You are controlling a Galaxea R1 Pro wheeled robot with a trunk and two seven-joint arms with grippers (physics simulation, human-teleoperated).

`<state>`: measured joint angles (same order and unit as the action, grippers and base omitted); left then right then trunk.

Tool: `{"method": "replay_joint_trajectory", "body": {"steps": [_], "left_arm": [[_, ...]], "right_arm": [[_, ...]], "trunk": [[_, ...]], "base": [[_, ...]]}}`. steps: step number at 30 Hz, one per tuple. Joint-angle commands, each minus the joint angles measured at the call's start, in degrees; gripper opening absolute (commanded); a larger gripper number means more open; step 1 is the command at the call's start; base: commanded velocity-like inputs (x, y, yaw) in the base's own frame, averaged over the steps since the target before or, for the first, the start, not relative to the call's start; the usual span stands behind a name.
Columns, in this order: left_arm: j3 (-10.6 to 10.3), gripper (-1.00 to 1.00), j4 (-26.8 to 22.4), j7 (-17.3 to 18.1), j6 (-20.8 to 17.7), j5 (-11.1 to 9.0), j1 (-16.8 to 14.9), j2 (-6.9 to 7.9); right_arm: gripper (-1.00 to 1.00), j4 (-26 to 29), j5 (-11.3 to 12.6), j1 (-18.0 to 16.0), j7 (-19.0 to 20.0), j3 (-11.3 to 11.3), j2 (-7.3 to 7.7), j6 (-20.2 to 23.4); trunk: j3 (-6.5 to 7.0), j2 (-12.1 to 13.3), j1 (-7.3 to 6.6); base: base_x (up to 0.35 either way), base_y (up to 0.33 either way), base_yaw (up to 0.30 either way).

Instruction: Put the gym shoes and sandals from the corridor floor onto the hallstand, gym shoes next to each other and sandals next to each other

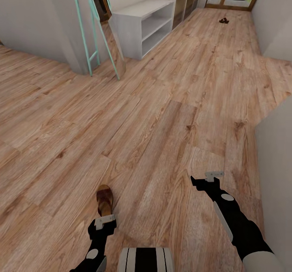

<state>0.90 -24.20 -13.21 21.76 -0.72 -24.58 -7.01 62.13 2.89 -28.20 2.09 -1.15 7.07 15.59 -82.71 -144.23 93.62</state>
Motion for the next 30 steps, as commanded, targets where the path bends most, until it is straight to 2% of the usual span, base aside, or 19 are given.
{"method": "replay_joint_trajectory", "body": {"steps": [1,12,25,30], "left_arm": [[0.1,1.0,0.0,-0.1,0.2,-0.1,0.0,-0.03],[0.1,1.0,-0.2,-0.1,0.3,-0.1,0.2,0.06],[0.1,1.0,-0.3,-0.1,0.5,-0.1,0.2,0.13],[0.1,1.0,-0.2,-0.1,2.5,-0.1,0.3,0.22]], "right_arm": [[1.0,0.1,0.3,0.0,0.0,-0.1,0.06,0.3],[1.0,-0.1,0.3,0.0,0.1,0.0,0.13,0.1],[1.0,-0.1,0.3,0.0,0.1,-0.1,0.14,0.2],[1.0,0.0,0.3,0.0,0.1,-0.1,0.09,0.2]], "trunk": [[-0.04,0.0,-0.01],[-0.04,0.0,-0.01],[-0.04,0.0,-0.01],[-0.04,0.0,-0.01]], "base": [[0.0,0.0,0.0],[0.164,0.0,0.0],[0.024,0.0,0.0],[0.001,0.0,0.0]]}}
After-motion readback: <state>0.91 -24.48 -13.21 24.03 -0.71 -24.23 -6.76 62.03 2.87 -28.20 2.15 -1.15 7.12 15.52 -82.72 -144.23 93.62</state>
